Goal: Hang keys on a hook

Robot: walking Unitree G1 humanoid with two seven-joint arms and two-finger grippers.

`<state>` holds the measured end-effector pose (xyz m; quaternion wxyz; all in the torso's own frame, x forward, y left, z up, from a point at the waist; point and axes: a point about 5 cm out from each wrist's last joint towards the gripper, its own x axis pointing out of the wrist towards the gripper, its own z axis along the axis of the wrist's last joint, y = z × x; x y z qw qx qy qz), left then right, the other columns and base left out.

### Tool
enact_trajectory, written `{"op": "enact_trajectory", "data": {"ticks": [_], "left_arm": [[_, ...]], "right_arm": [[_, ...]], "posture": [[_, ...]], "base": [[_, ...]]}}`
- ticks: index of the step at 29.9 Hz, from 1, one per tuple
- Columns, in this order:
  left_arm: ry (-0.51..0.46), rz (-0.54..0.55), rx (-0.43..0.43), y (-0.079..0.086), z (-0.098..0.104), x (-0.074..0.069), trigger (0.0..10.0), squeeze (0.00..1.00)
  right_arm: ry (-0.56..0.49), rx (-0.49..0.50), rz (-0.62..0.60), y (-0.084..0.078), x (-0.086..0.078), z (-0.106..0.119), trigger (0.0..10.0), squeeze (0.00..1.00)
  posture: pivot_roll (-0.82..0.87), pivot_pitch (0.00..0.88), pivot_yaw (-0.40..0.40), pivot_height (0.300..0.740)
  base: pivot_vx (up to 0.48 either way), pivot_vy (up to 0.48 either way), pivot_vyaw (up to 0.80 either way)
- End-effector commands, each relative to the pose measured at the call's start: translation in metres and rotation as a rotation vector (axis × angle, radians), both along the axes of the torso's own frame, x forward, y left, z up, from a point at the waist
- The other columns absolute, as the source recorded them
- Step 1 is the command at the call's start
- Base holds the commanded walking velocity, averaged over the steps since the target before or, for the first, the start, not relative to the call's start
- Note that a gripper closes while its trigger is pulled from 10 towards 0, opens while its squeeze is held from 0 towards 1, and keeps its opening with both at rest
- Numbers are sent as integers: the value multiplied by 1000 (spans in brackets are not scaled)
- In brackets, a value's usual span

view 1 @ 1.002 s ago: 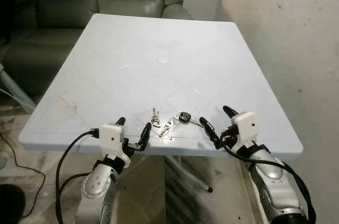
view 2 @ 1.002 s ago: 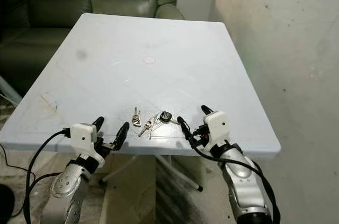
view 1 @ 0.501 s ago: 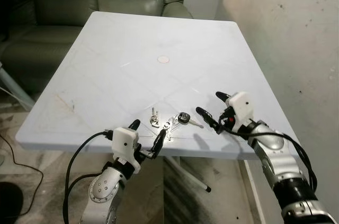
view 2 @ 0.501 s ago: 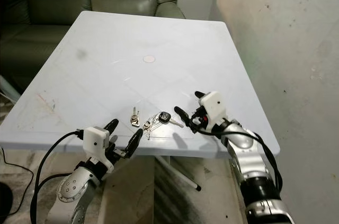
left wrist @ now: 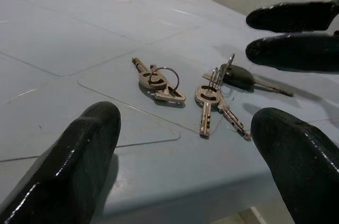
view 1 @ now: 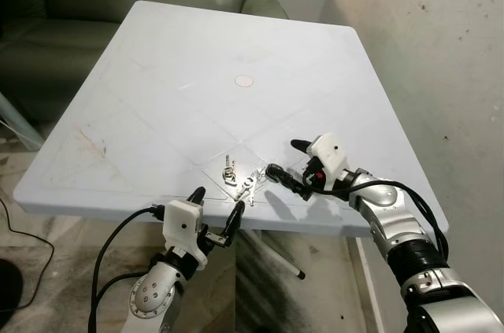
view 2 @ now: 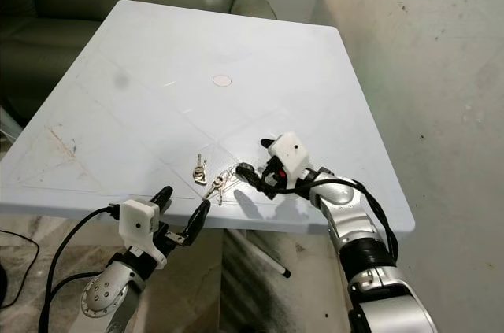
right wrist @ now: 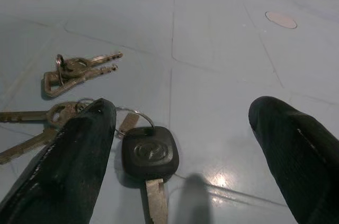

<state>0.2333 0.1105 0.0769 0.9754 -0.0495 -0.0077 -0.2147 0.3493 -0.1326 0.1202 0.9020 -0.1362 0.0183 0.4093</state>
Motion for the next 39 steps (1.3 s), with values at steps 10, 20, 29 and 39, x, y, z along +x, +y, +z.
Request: {"op": "enact_trajectory", "data": {"ticks": [10, 20, 29, 39], "left_arm": [[9, 13, 9, 1, 1, -4, 10000, 0], [20, 35, 6, 2, 1, -7, 10000, 0], [24, 45, 8, 2, 2, -9, 10000, 0], [27, 56, 7, 3, 3, -9, 10000, 0]], "right_arm": [[18, -20, 66, 8, 0, -3, 10000, 0], [29, -8, 159, 19, -3, -5, 10000, 0], [15, 5, 187, 31, -2, -3, 10000, 0], [10, 10, 204, 37, -1, -2, 4314, 0]], "posture": [[106, 158, -118, 740], [109, 174, -123, 740], [118, 179, -128, 740], [122, 179, -129, 740]], "base": [[0, 0, 0], [0, 0, 0], [0, 0, 0], [0, 0, 0]]}}
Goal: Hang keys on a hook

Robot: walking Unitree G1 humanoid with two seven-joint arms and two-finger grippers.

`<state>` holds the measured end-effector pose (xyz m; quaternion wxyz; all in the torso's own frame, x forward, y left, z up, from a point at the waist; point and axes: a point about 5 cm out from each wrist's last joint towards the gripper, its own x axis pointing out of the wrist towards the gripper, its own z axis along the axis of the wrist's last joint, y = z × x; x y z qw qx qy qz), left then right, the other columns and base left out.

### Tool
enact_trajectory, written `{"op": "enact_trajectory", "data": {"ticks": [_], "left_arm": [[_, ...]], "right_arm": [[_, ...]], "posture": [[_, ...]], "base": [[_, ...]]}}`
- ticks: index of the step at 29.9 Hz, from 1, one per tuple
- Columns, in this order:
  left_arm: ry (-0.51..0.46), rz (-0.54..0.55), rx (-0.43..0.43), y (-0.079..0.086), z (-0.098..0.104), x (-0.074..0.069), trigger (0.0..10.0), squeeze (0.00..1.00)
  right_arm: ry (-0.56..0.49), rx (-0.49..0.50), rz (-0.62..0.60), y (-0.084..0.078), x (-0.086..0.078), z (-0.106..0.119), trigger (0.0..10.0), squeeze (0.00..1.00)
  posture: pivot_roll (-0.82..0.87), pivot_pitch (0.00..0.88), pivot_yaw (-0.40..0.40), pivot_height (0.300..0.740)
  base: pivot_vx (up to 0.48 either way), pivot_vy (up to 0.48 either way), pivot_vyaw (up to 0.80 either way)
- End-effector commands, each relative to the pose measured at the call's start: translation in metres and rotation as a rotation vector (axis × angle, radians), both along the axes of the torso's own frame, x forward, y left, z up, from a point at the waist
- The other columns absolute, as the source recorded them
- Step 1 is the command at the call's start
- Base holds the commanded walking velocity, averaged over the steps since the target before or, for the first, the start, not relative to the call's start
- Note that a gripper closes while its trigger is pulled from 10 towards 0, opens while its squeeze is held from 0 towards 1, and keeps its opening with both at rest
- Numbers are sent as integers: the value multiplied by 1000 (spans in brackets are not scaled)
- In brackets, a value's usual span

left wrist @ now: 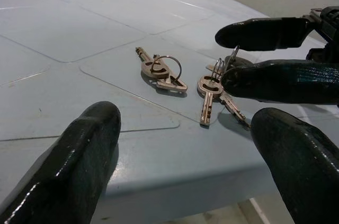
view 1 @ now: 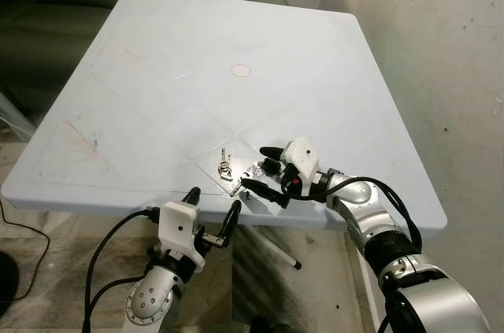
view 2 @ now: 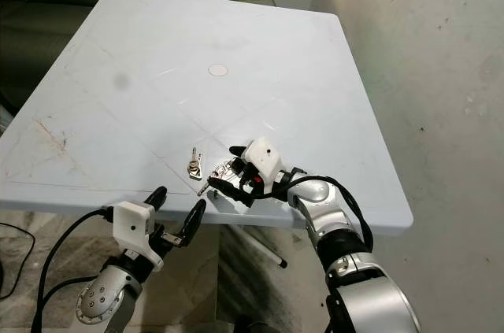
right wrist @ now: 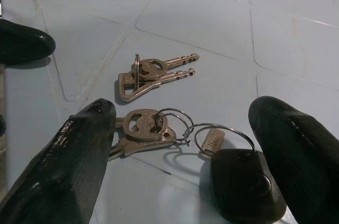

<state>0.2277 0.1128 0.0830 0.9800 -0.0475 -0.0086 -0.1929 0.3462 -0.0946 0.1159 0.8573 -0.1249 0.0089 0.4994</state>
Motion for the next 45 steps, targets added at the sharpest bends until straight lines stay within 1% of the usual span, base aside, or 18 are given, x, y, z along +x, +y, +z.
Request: {"op": "enact_trajectory", "data": {"ticks": [1, 2, 3, 4, 5, 6, 7, 8, 45], "left_arm": [[27, 12, 3, 1, -3, -3, 10000, 0], [27, 12, 3, 1, -3, -3, 10000, 0], [28, 14, 2, 1, -3, -3, 10000, 0], [28, 16, 2, 1, -3, -3, 10000, 0], [28, 16, 1, 1, -3, -3, 10000, 0], [29, 17, 1, 1, -3, -3, 10000, 0], [29, 17, 0, 1, -3, -3, 10000, 0], [29, 18, 0, 1, -3, -3, 10000, 0], [33, 21, -12, 0, -3, -3, 10000, 0]], "right_arm": [[-9, -9, 3, -1, 2, 3, 3882, 0], [-9, -9, 1, -1, 2, 3, 3882, 0], [-8, -9, -3, -1, 3, 3, 2078, 0], [-9, -9, -3, -1, 3, 3, 2078, 0], [-9, -10, -4, -1, 3, 3, 1529, 0], [-11, -11, -11, -2, 4, 3, 0, 0], [-18, -14, -20, -3, 5, 3, 1333, 0], [-17, -13, -18, -3, 5, 3, 0, 0], [-28, -2, -40, -4, 7, 5, 0, 0]], "posture": [[122, 179, -129, 740], [123, 179, -130, 740], [124, 178, -131, 740], [123, 181, -130, 740], [123, 178, -130, 740], [123, 178, -130, 740], [123, 180, -131, 740], [123, 180, -131, 740], [129, 169, -130, 740]], "base": [[0, 0, 0], [0, 0, 0], [0, 0, 0], [0, 0, 0], [0, 0, 0], [0, 0, 0], [0, 0, 0], [0, 0, 0], [0, 0, 0]]}}
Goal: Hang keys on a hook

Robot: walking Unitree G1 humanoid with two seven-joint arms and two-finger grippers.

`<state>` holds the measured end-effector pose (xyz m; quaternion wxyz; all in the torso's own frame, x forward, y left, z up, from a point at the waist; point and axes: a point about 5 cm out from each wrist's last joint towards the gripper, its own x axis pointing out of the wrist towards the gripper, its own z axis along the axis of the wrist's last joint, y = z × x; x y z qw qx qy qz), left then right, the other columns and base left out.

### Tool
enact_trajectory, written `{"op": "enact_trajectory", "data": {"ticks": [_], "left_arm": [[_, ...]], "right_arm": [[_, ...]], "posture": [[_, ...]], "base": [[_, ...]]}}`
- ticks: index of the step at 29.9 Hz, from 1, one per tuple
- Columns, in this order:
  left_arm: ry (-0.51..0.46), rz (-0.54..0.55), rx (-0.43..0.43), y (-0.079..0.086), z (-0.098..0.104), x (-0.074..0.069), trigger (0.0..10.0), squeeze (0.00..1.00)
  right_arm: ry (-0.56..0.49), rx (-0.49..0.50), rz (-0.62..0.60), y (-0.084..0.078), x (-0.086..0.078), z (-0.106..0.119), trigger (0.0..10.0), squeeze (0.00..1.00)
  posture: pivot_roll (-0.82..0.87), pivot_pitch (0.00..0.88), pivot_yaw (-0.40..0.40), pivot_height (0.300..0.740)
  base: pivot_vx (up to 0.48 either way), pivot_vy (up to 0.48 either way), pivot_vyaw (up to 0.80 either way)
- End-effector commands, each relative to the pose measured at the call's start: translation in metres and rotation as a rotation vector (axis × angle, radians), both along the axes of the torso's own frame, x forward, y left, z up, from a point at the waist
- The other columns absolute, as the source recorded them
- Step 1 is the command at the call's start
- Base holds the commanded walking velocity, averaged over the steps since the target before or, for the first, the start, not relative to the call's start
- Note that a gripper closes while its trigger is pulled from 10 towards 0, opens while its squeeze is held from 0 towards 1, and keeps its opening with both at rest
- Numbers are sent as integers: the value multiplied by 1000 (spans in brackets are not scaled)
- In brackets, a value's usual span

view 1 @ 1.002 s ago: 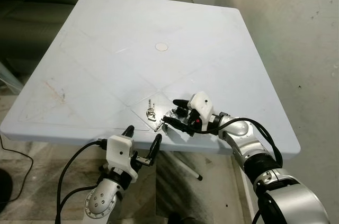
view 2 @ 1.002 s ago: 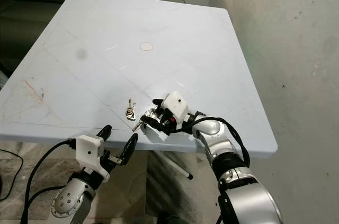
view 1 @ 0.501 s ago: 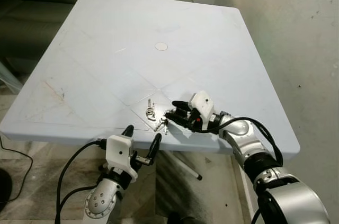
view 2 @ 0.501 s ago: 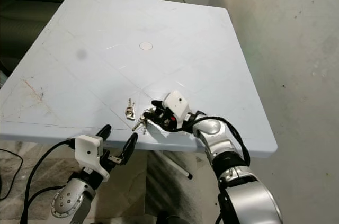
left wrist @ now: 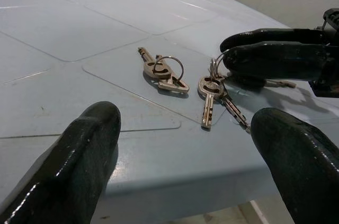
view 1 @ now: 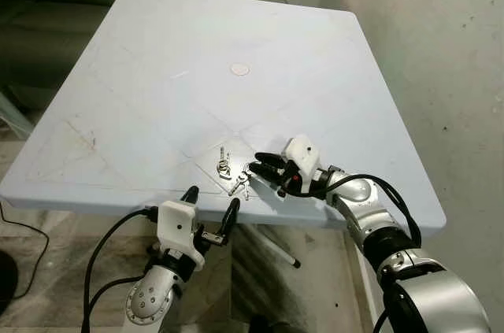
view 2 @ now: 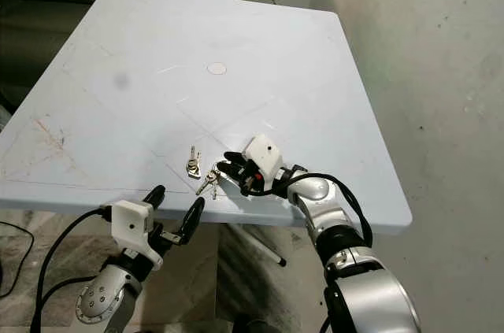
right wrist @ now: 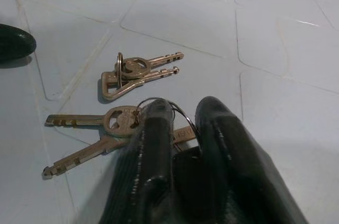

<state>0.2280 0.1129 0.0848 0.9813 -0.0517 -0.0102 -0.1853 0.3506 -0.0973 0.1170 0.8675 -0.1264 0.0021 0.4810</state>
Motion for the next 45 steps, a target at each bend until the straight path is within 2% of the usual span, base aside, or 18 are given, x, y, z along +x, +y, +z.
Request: {"op": "enact_trajectory", "data": {"ticks": [1, 18, 21, 22, 24, 25, 26, 27, 32, 34, 40, 45], "left_arm": [[34, 7, -2, 0, -5, -3, 10000, 0], [36, 14, 0, 0, -5, -2, 10000, 0], [36, 16, 2, 0, -5, -1, 10000, 0], [35, 22, 1, 1, -5, 0, 10000, 0], [36, 27, -1, 1, -4, 1, 10000, 0], [34, 32, -1, 2, -4, 2, 10000, 0], [32, 37, -2, 2, -4, 3, 10000, 0], [29, 43, 1, 3, -4, 5, 10000, 0], [26, 53, 1, 4, -3, 9, 10000, 0], [17, 56, -4, 4, -1, 13, 10000, 0], [-1, 73, 1, 7, 4, 20, 10000, 0], [-36, 107, -8, 14, 11, 29, 10000, 0]], "right_arm": [[-9, -8, 0, -2, 3, 4, 0, 0], [-2, -3, -19, -4, 4, 4, 0, 0], [1, 21, -46, -6, 6, 6, 0, 0], [12, 79, -89, -9, 10, 10, 0, 0], [12, 117, -120, -10, 12, 14, 0, 0], [9, 145, -147, -11, 14, 16, 588, 0], [10, 190, -191, -13, 16, 20, 5647, 0], [21, 262, -241, -15, 19, 23, 10000, 0], [22, 356, -281, -16, 17, 23, 10000, 0], [12, 403, -326, -21, 14, 20, 10000, 0], [-21, 450, -399, -29, 7, 16, 10000, 0], [-77, 487, -510, -42, -1, 16, 10000, 0]], "posture": [[130, 167, -129, 740], [127, 170, -129, 740], [127, 168, -129, 740], [127, 168, -129, 740], [127, 168, -129, 740], [127, 168, -129, 740], [127, 168, -129, 740], [119, 159, -127, 740], [113, 149, -120, 740], [111, 148, -119, 740], [97, 132, -102, 740], [84, 115, -88, 740]], "base": [[0, 0, 0], [0, 0, 0], [0, 0, 0], [0, 0, 0], [0, 0, 0], [0, 0, 0], [0, 0, 0], [0, 0, 0], [0, 0, 0], [0, 0, 0], [0, 0, 0], [0, 0, 0]]}}
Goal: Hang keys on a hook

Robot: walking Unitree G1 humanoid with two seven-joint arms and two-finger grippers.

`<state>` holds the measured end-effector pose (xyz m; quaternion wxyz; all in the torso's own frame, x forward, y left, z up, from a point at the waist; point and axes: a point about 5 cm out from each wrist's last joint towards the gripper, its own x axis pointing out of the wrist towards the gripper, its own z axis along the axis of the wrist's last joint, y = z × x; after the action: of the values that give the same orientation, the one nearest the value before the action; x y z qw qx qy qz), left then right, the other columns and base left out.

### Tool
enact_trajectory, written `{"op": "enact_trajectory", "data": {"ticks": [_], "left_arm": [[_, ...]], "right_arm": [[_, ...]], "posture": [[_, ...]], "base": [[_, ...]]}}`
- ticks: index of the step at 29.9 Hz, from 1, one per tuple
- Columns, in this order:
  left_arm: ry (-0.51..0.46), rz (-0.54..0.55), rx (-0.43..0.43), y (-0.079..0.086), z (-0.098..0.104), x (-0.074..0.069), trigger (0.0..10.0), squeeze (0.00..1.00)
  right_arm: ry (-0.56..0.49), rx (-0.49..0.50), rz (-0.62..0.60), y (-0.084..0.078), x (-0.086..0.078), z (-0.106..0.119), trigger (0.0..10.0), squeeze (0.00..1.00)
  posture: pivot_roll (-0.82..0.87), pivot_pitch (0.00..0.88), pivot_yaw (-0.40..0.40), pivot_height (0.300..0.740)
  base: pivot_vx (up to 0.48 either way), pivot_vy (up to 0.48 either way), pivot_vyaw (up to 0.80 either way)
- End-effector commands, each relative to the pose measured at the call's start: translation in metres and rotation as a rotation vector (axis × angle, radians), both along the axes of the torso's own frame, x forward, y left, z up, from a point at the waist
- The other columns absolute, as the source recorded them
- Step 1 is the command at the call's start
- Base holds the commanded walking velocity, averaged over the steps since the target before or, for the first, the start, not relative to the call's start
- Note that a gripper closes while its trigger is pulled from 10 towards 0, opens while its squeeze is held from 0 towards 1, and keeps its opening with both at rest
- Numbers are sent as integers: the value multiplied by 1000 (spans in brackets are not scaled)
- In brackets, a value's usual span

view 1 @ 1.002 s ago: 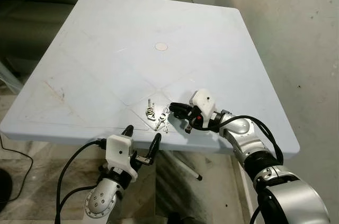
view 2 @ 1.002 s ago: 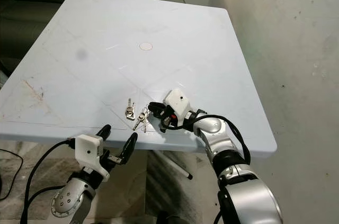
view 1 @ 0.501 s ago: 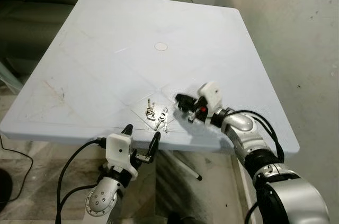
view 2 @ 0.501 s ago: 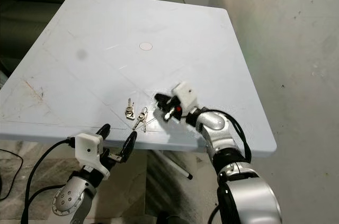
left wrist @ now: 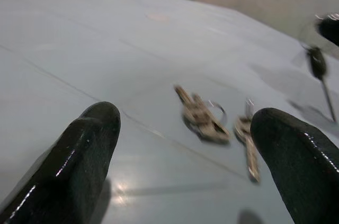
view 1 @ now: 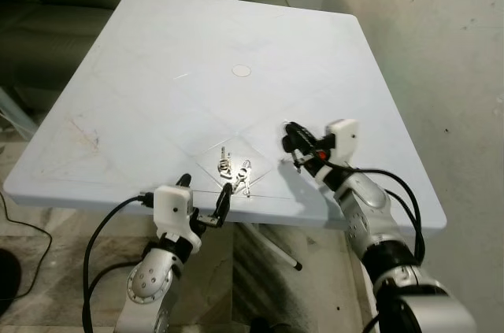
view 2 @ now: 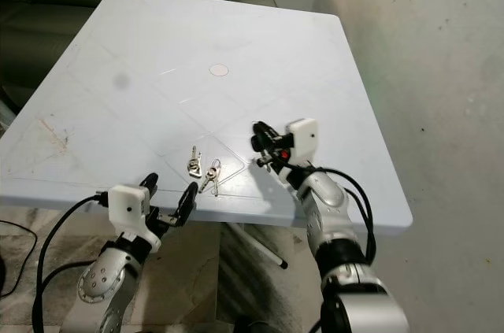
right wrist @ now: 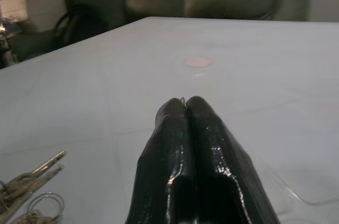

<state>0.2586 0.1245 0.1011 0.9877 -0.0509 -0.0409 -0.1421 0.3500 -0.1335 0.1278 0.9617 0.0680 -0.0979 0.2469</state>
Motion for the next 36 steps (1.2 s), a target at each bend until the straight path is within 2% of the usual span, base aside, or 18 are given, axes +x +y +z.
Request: {"op": "enact_trajectory", "data": {"ticks": [1, 11, 21, 25, 30, 36], "left_arm": [[9, 34, -3, 6, -3, 3, 10000, 0], [-24, 55, -1, 15, 6, 17, 10000, 0], [-14, 105, 18, 34, 7, 30, 10000, 0], [3, 127, -17, 37, 6, 35, 10000, 0], [10, 153, -21, 42, 10, 47, 10000, 0], [5, 165, -24, 45, 12, 52, 10000, 0]], "right_arm": [[-39, 29, -84, -12, -4, 6, 10000, 0], [-40, -10, -256, -32, -25, 0, 10000, 0], [7, -75, -388, -36, -42, -12, 10000, 0], [40, -97, -417, -36, -45, -16, 10000, 0], [72, -115, -465, -38, -45, -19, 10000, 0], [100, -119, -476, -33, -44, -20, 10000, 0]], "posture": [[76, 106, -82, 740], [52, 81, -65, 740], [30, 52, -35, 740], [23, 53, -31, 740], [20, 55, -20, 740], [14, 55, -11, 740]], "base": [[0, 0, 0], [0, 0, 0], [0, 0, 0], [0, 0, 0], [0, 0, 0], [0, 0, 0]]}}
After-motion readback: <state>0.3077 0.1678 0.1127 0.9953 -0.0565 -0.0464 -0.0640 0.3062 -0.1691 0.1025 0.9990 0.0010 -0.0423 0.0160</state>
